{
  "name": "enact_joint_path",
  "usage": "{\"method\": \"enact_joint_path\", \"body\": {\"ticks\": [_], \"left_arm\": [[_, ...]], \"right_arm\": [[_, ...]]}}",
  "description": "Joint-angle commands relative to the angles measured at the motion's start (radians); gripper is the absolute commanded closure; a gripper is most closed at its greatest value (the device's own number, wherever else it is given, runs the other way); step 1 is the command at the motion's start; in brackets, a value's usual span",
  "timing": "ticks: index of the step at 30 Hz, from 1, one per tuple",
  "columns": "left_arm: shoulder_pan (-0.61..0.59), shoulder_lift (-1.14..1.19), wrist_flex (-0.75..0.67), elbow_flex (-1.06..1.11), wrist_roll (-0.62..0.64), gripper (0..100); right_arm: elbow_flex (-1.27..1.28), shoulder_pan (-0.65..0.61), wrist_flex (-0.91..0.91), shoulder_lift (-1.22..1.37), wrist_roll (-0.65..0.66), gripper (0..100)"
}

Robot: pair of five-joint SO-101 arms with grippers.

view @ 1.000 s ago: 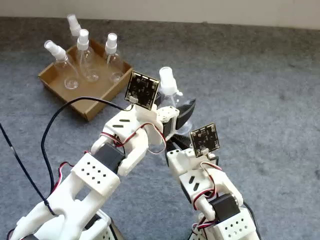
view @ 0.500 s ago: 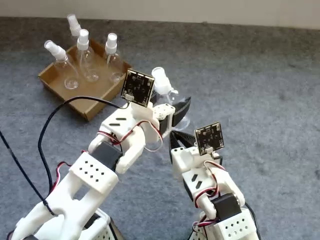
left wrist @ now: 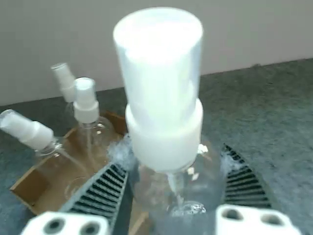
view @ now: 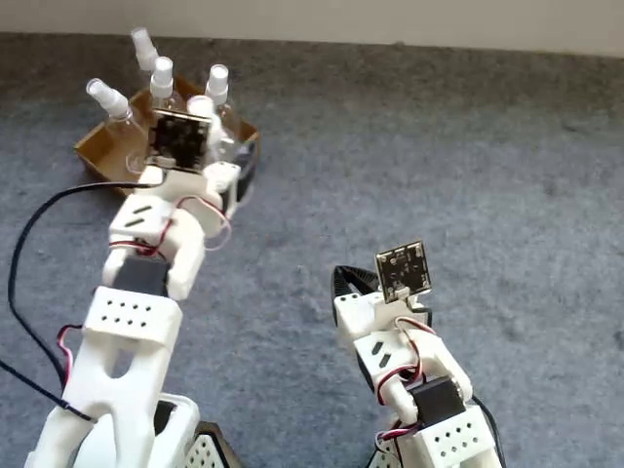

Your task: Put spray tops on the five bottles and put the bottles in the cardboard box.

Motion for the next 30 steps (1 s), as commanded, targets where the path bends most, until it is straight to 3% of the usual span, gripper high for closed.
{"method": "enact_joint_path", "body": {"ticks": [1,10,21,30], "left_arm": [[-0.11,-0.027,-0.028,-0.062,-0.014,89],[-0.194,-0.022,-0.333,0.094,-0.015,89],[-0.254,0.371,-0.425,-0.074,-0.009,89],[-0.271,0.49,-0.652,-0.015,-0.014,89]], "right_arm": [[-0.012,0.016,-0.022,-0.01,0.002,99.1],[-0.01,0.016,-0.022,-0.01,0.002,99.1],[-0.01,0.022,-0.022,-0.01,0.002,99.1],[-0.01,0.022,-0.022,-0.01,0.002,99.1]]}}
